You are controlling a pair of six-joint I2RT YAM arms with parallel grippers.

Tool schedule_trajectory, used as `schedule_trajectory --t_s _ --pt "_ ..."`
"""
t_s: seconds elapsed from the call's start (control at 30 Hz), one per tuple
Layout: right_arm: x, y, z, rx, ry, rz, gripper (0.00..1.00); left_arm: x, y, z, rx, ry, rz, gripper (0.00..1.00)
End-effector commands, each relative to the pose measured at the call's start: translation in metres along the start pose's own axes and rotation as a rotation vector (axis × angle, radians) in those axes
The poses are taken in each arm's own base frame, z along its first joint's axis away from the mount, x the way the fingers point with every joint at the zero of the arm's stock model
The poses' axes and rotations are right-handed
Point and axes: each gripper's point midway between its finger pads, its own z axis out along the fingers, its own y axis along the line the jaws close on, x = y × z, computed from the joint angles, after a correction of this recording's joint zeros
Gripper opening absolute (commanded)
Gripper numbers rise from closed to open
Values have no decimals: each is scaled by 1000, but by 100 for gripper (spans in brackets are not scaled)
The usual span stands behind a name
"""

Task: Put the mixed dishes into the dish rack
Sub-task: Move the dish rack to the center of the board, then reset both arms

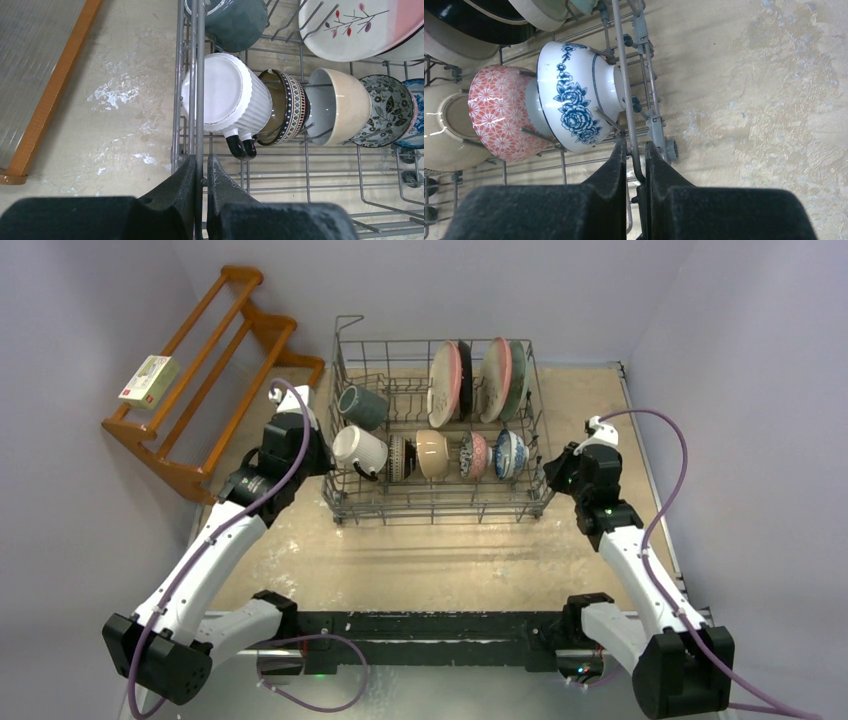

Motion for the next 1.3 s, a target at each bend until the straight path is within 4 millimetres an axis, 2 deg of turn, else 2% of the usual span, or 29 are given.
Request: schedule_trajectory --t_s 0.0,0.1,0.17,0.27,0.4,0.53,0.7,0.73,0.8,0.9,1.03,1.27 --pt "-19 20 -3 -44 -67 190 0 -9 -23 -21 132 -25 -32 0" --pt "-27 17 -2 -17 -91 195 0 -13 -20 -22 111 -38 -27 0" --pt "-34 13 -3 10 -108 186 7 -19 -18 -23 98 -58 -20 10" --pt "-49 9 -5 48 -149 174 40 -29 -11 -26 60 -96 -17 32" --pt "-72 10 -13 73 -204 156 63 -43 -10 -31 45 -130 0 51" --pt "-96 16 -22 67 -257 147 74 -56 -9 -38 29 -159 5 56" --pt "-125 31 -32 23 -311 120 78 -74 -8 -52 27 -210 2 59" --pt "-132 35 -35 11 -322 117 82 -78 -9 -56 33 -224 -1 61" --pt "-141 42 -40 -13 -335 114 97 -87 -11 -65 51 -262 -12 64" --pt "-149 54 -48 -63 -346 130 99 -100 -12 -81 80 -334 -44 71" --pt "-167 65 -66 -129 -425 166 99 -106 -12 -96 114 -404 -75 84" --pt "-196 106 -127 -371 -562 115 99 -107 -16 -105 174 -464 -92 89"
